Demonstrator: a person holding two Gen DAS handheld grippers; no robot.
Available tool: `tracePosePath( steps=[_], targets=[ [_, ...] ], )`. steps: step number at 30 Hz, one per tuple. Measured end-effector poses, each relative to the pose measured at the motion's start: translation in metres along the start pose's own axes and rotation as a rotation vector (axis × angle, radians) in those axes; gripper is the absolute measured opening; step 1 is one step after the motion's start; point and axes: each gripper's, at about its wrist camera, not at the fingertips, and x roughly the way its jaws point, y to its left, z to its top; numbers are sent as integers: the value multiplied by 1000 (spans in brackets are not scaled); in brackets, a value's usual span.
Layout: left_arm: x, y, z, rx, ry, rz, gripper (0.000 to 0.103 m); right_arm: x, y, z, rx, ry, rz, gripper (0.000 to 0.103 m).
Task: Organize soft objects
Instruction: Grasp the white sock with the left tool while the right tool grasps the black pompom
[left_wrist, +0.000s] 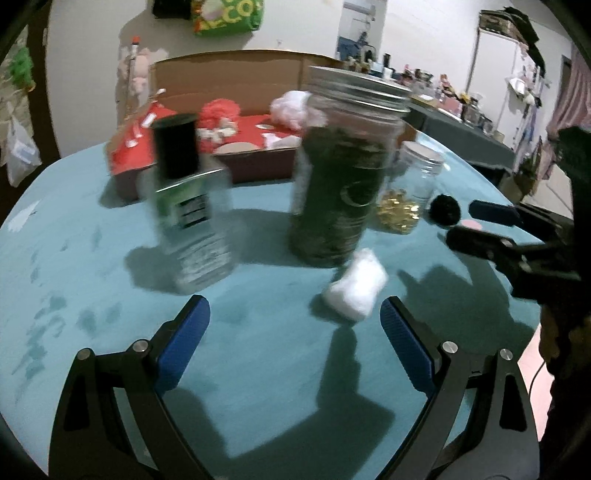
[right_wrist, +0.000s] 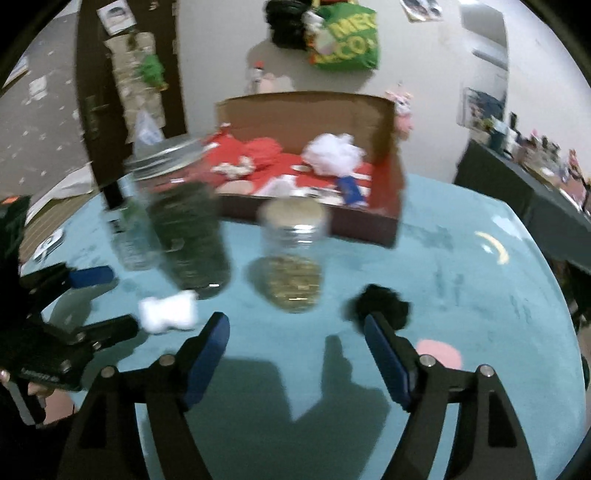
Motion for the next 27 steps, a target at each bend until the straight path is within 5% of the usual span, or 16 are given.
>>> tracePosePath(
  steps=[5, 8, 10, 12, 20, 27],
  targets=[
    [14, -17, 8, 40, 28, -10, 91, 21, -22, 7, 2, 56, -51, 74],
    [24, -22, 12, 51, 41, -13, 61, 32, -28, 12, -5, 83, -82, 63],
    [32, -24, 14, 51, 65, -30, 54, 36, -30, 14, -12, 95, -111, 54],
    [34, -25, 14, 59, 59, -31, 27, 35, -33, 14, -19, 88, -147, 28],
    [25, -21, 12, 53, 47, -107, 19, 9, -24, 3, -2, 30, -90, 23],
    [6, -13, 4, 62, 12, -86, 19, -25, 23, -10, 39, -59, 128, 23]
  ],
)
